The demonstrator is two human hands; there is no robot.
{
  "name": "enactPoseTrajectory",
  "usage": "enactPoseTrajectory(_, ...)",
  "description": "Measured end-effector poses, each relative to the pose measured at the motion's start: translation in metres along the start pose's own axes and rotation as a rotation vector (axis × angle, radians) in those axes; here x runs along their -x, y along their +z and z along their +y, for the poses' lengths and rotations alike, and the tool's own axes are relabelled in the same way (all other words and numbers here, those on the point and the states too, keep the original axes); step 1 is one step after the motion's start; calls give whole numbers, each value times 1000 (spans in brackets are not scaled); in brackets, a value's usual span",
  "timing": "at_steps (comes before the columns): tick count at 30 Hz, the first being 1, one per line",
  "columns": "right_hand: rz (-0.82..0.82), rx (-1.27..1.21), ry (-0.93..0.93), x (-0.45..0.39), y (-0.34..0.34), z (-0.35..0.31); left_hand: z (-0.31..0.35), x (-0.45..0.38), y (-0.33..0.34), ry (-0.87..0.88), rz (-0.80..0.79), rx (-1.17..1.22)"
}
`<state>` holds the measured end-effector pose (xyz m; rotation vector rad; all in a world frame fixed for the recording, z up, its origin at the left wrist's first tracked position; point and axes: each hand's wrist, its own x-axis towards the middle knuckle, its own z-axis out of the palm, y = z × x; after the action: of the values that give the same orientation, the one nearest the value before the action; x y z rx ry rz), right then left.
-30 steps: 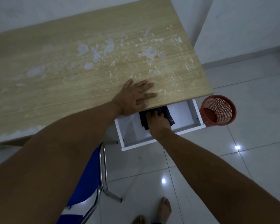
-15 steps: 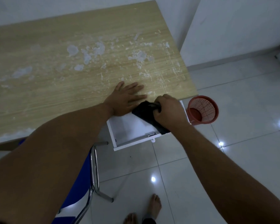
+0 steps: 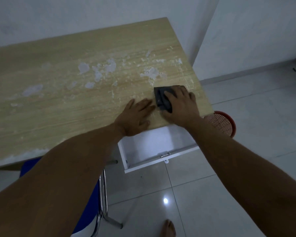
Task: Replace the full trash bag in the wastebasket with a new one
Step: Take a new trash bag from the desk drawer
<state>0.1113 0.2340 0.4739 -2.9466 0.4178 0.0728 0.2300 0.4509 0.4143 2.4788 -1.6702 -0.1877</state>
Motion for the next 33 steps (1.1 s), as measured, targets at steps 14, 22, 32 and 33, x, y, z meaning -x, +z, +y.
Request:
enactPoseTrajectory(14, -80, -15, -2, -15, 40, 10, 1, 0, 0, -19, 26, 0)
enactPoseTrajectory(22, 451, -366, 305, 116, 105, 2, 6, -2, -5, -119, -28, -85)
enactPoseTrajectory(32, 78, -1380, 1038, 170, 166, -32, 13, 3, -2, -272, -86, -81)
enactPoseTrajectory(33, 26, -1503, 1058, 166, 167, -35, 14, 3, -4, -274, -94, -74)
